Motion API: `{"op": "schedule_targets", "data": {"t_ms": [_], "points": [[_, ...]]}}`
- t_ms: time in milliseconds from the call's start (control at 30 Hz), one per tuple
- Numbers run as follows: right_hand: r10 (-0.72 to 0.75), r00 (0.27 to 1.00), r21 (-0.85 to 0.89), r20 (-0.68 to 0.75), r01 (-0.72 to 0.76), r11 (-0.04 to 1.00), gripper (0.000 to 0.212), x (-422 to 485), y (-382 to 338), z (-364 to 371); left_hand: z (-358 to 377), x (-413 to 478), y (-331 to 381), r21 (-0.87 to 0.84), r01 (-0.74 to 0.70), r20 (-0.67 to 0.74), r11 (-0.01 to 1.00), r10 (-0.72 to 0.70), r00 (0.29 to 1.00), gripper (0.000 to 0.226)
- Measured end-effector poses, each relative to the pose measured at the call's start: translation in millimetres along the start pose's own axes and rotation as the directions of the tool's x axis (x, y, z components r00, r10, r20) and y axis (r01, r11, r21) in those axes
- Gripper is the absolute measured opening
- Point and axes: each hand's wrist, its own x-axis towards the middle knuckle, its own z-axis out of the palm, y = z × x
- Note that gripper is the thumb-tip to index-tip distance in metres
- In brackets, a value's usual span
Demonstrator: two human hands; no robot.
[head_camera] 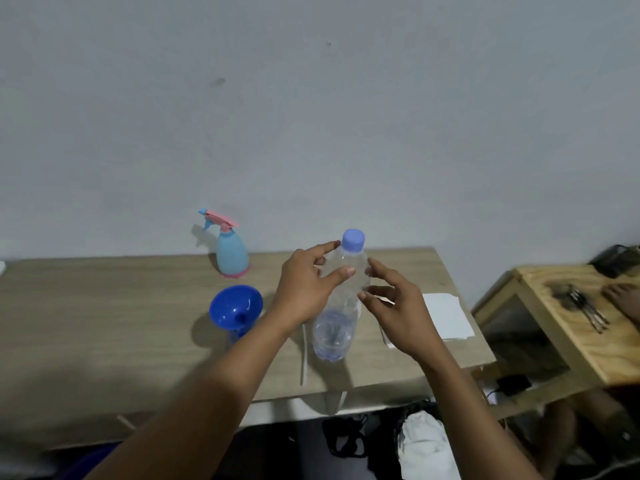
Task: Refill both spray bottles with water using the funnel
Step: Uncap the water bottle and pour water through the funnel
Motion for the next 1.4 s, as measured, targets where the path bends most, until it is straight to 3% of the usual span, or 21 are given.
{"op": "schedule_targets", "data": {"t_ms": [267, 400, 700, 900, 1000, 1100, 1167, 1300, 1400], "points": [[0.009, 0.999, -0.002, -0.032, -0.009, 1.0, 0.052, -18, 4, 10, 2, -29, -12, 0.06, -0.055, -0.03, 0.997, 0.057, 0.998, 0.063], [-0.065, 0.982, -0.013, -0.176, 0.064, 0.998, 0.038, -7, -16, 14, 7, -28, -16, 0.088, -0.088, -0.015, 0.992, 0.09, 0.996, 0.078], [-0.064, 0.93, 0.065, -0.361, 0.094, 0.994, 0.033, 20, -56, 51, 12, -27, -23, 0.046, -0.059, -0.075, 0.997, 0.063, 0.995, 0.07], [-0.146, 0.959, 0.07, -0.243, 0.168, 0.983, 0.022, 23, -44, 46, 13, -24, -28, 0.012, -0.062, -0.084, 0.998, 0.063, 0.994, 0.072], [-0.126, 0.982, 0.067, -0.142, 0.136, 0.988, 0.029, 25, -43, 40, 13, -23, -28, 0.02, -0.057, -0.092, 0.998, 0.059, 0.994, 0.071], [-0.072, 0.968, 0.113, -0.241, 0.102, 0.988, 0.038, 27, -47, 44, 14, -21, -29, 0.051, -0.058, -0.087, 0.997, 0.062, 0.994, 0.07], [-0.082, 0.959, 0.126, -0.272, 0.12, 0.985, 0.034, 29, -48, 47, 14, -21, -29, 0.05, -0.061, -0.086, 0.997, 0.065, 0.994, 0.071], [-0.102, 0.976, 0.125, -0.193, 0.127, 0.984, 0.018, 27, -43, 43, 14, -21, -31, 0.04, -0.057, -0.107, 0.998, 0.061, 0.992, 0.071], [-0.127, 0.98, 0.091, -0.153, 0.142, 0.986, 0.026, 26, -42, 40, 14, -19, -32, 0.04, -0.052, -0.111, 0.998, 0.056, 0.992, 0.07]]}}
